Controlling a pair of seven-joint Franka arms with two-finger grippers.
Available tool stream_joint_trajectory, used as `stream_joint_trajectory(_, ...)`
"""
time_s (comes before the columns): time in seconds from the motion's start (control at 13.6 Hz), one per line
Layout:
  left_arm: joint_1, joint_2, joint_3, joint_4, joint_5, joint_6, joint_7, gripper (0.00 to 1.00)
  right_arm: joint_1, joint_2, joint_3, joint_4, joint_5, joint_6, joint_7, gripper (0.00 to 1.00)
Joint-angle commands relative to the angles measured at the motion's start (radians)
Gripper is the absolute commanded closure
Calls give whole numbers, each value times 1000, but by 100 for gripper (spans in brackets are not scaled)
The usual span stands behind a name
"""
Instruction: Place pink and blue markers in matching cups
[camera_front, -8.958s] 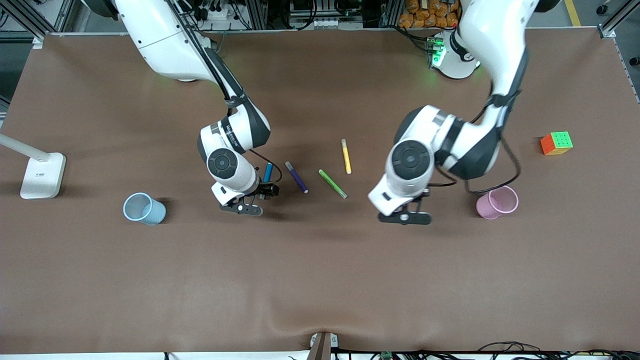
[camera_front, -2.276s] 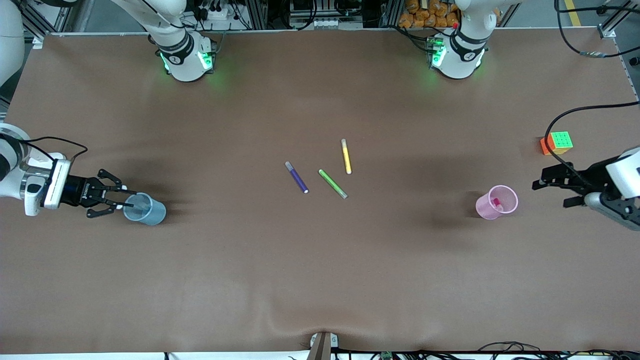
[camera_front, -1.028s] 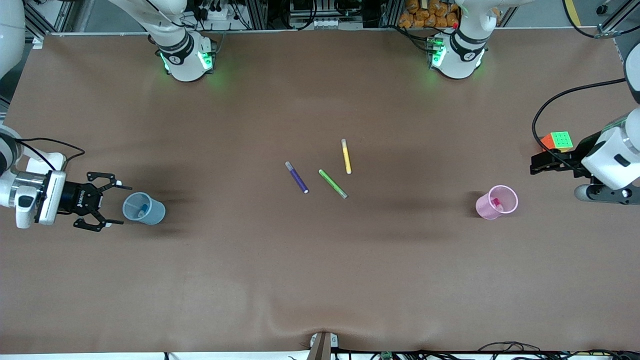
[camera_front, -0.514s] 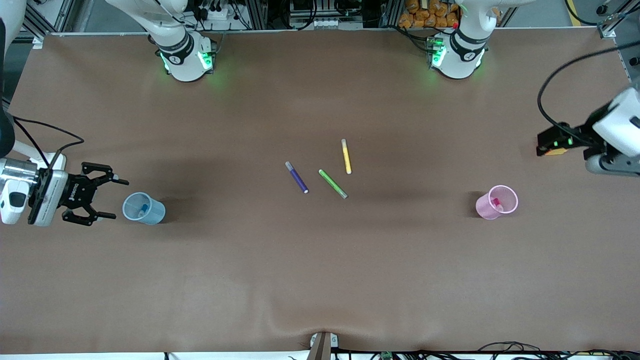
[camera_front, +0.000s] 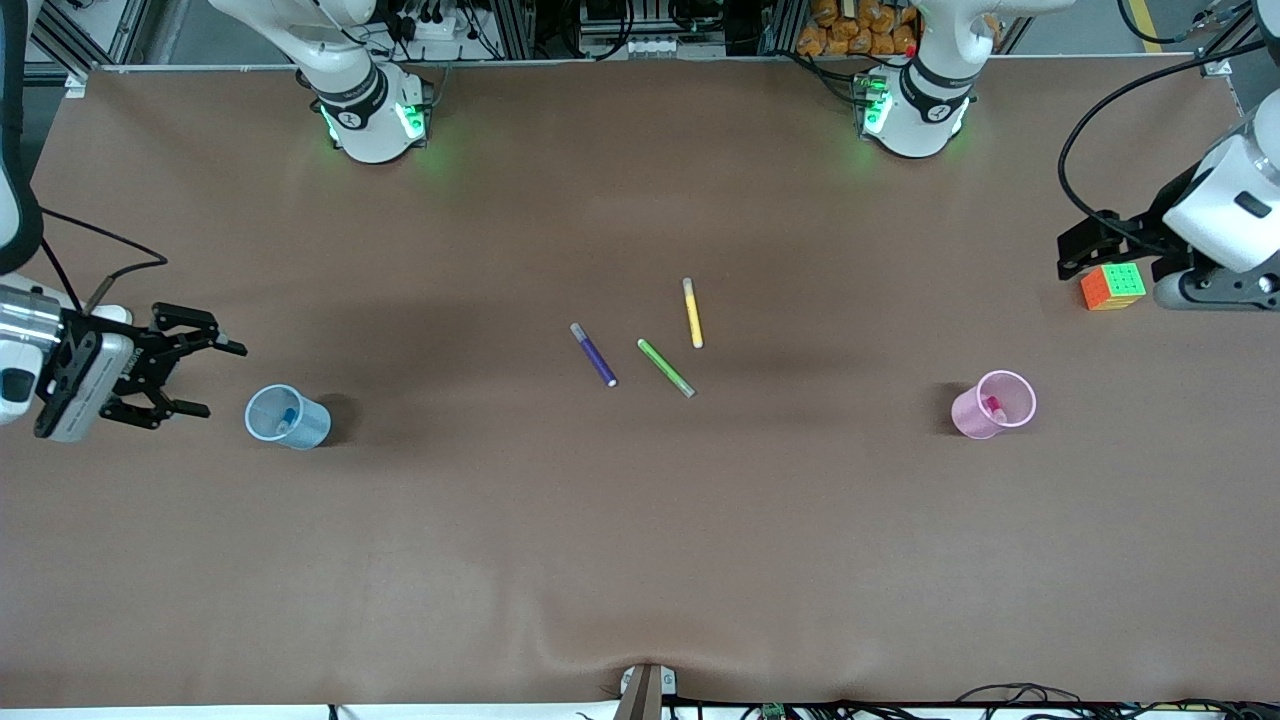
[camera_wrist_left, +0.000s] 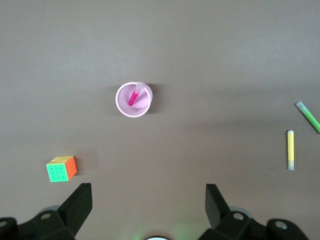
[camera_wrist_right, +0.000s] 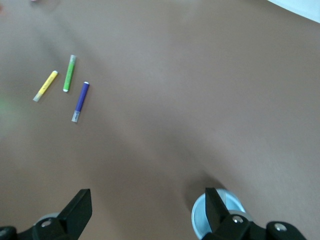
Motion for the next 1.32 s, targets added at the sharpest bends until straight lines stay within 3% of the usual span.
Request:
stream_joint_trajectory(0.0,-12,-98,47,-102,-29,5,-13,0,28,-72,-1,-28,-143,9,196,0)
stream_joint_trajectory(0.15,2,-111,49,-107,-39,2,-16,0,31,-85,2,-26,-203,8,310,0)
stream_joint_trajectory(0.29,42,-115,46,-105,-57,-3,-13,0,58,-107,4,-28,-352,0,487,0)
stream_joint_trajectory(0.51,76,-125,46,-102,-100,-21,-11,0,98,-135,5,-15,-463,-49,757,0)
stream_joint_trajectory(0.81,74,-150,41,-107,-101,-58,-28,0,117,-137,2,76,-487,-202,1003,0)
stream_joint_trajectory(1.25,73,-173,3,-142,-94,-40,-100,0,146,-138,5,248,-546,-382,1135,0)
